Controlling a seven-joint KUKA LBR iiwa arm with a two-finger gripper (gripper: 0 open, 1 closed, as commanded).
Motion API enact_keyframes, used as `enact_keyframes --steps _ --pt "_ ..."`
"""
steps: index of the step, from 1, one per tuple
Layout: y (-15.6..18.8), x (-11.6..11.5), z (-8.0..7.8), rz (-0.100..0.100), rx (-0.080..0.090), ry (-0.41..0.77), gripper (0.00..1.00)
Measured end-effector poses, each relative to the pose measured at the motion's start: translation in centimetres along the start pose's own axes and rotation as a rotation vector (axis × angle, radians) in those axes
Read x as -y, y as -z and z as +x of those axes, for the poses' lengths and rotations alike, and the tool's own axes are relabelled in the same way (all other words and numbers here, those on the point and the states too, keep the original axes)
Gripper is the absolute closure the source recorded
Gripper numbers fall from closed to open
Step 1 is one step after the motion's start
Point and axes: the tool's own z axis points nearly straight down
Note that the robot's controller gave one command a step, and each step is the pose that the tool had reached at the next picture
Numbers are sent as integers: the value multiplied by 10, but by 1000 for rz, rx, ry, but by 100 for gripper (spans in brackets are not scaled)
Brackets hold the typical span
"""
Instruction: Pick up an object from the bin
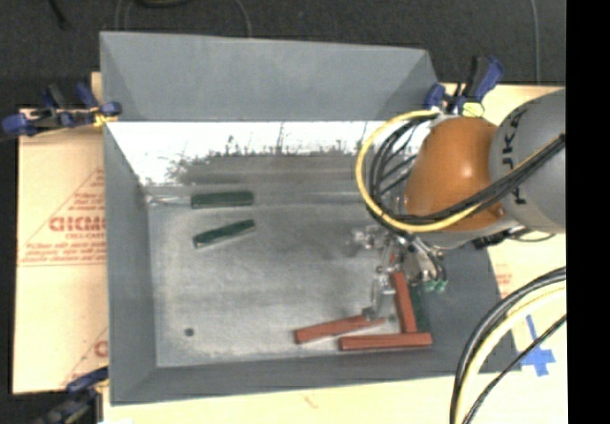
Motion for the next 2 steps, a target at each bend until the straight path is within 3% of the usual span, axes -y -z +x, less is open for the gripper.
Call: enact_keyframes --steps 1,2 --pt "-5 14 34 -2 -4 107 0" --pt "-16 -13 42 1 -1 163 0"
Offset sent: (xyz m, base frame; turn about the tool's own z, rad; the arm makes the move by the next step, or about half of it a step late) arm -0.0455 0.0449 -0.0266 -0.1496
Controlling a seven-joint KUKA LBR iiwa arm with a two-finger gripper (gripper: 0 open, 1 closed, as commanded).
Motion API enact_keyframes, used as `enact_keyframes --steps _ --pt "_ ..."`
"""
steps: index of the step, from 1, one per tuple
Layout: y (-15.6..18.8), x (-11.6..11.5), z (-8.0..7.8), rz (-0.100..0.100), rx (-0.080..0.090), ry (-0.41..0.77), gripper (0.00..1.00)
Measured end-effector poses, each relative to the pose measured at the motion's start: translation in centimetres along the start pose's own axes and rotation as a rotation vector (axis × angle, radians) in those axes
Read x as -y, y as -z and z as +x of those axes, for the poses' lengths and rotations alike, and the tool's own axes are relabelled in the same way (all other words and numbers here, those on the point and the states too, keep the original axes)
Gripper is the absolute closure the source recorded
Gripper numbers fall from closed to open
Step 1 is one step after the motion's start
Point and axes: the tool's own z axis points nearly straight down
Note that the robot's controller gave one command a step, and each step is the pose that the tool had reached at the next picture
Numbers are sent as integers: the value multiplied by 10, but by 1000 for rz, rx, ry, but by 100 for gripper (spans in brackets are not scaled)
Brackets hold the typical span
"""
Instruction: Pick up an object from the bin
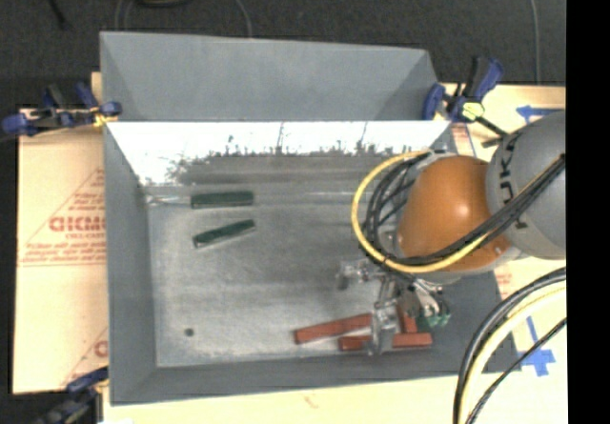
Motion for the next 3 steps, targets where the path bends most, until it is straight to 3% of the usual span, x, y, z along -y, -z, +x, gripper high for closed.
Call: enact_keyframes --steps 1,3 --pt "-28 22 17 -14 -3 -21 100" --pt "-28 23 16 -16 0 32 100"
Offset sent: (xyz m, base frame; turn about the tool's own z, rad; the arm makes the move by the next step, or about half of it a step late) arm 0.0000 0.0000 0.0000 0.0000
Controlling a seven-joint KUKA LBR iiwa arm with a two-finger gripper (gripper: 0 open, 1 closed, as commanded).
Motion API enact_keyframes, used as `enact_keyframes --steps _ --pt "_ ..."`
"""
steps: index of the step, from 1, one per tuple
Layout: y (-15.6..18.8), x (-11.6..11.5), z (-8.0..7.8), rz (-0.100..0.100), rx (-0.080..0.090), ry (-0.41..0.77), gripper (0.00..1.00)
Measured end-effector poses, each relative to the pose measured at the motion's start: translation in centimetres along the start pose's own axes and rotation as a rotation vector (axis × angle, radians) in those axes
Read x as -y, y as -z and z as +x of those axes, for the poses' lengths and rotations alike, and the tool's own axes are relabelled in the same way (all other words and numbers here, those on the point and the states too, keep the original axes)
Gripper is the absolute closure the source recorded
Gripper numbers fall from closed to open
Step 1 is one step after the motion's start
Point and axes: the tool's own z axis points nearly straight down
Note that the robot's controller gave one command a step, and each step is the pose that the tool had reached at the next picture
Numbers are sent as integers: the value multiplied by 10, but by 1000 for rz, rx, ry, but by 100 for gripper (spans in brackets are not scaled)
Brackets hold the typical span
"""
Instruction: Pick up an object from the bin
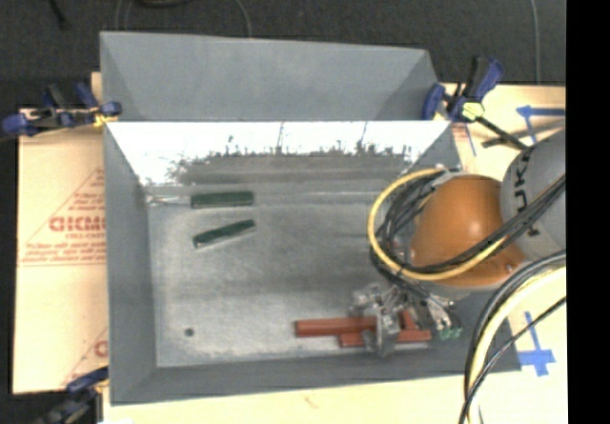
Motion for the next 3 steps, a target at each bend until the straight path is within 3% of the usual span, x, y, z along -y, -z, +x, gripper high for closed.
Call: enact_keyframes --steps 1,2,3 --pt "39 7 -3 9 -7 52 100" --pt "55 41 -11 20 6 226 100" --pt "172 23 -1 15 -1 198 100"
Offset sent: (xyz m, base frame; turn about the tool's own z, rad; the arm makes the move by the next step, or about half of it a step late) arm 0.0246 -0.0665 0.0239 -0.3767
